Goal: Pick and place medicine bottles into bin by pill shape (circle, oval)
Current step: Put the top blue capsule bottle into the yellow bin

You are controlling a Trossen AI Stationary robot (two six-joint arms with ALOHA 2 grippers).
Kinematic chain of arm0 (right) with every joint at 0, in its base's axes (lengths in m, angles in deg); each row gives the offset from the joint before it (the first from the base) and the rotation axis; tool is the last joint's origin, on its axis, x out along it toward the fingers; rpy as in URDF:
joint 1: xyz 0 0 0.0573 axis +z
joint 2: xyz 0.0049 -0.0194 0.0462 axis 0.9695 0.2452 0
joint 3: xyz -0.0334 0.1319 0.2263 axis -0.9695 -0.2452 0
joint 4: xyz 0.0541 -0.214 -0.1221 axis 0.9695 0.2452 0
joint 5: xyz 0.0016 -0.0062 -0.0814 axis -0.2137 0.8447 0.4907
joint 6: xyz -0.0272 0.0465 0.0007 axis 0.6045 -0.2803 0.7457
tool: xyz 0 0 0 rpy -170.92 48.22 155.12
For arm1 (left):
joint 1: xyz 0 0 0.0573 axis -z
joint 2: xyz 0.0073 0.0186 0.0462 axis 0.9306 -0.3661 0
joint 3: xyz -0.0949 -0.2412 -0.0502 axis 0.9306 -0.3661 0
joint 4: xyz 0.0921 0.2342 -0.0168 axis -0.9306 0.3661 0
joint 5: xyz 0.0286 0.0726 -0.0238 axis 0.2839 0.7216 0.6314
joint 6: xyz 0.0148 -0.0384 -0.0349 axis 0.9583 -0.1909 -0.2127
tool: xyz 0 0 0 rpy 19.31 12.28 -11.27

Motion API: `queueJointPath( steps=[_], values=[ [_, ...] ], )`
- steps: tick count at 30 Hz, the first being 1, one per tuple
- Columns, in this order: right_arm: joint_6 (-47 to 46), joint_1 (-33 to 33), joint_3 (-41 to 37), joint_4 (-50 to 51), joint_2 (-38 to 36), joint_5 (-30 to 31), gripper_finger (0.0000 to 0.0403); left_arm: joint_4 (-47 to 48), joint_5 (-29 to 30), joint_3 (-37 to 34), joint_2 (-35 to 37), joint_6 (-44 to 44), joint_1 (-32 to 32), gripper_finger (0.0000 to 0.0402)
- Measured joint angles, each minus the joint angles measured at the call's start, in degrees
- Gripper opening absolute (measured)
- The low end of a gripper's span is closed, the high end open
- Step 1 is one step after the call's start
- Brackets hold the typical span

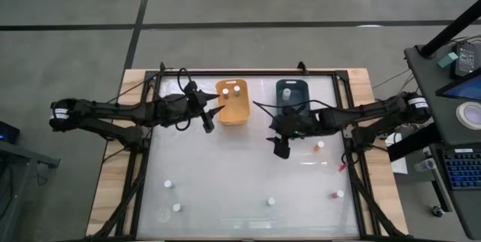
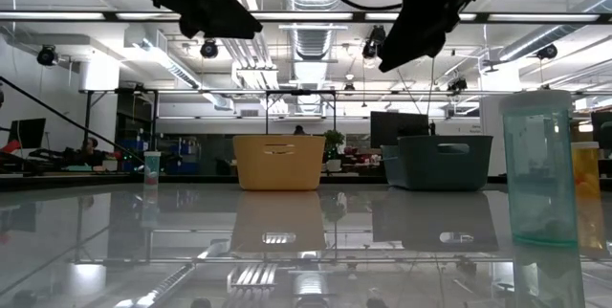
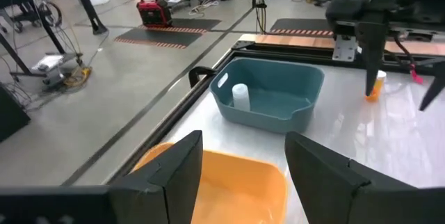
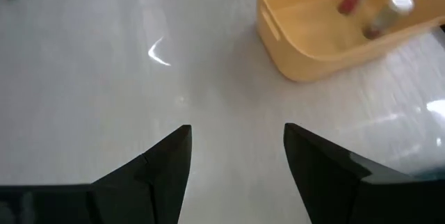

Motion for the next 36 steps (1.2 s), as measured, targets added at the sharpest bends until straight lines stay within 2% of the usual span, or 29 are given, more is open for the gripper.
queueJointPath(
  steps=[9,15,20,28,36],
  values=[
    [6.7,0.6,-4.9,-7.1,-2.7,-0.1,0.0219,3.8,-0.1,-0.9,0.0,-7.5,0.0,0.019],
    [8.6,0.6,-8.9,-13.3,-4.8,-0.1,0.0219,12.1,0.1,-0.9,0.0,-15.3,-0.1,0.019],
    [8.7,0.6,-11.7,-15.6,-6.4,-0.1,0.0219,22.3,5.6,-0.8,0.0,-24.4,-1.2,0.0189],
    [8.6,0.6,-12.0,-15.8,-6.4,-0.1,0.0219,34.1,6.5,-0.8,-0.1,-37.0,-9.1,0.0189],
    [8.8,0.6,-12.0,-15.8,-6.4,-0.1,0.0219,41.3,6.4,-0.8,-0.1,-40.4,-18.5,0.0189]
  ],
)
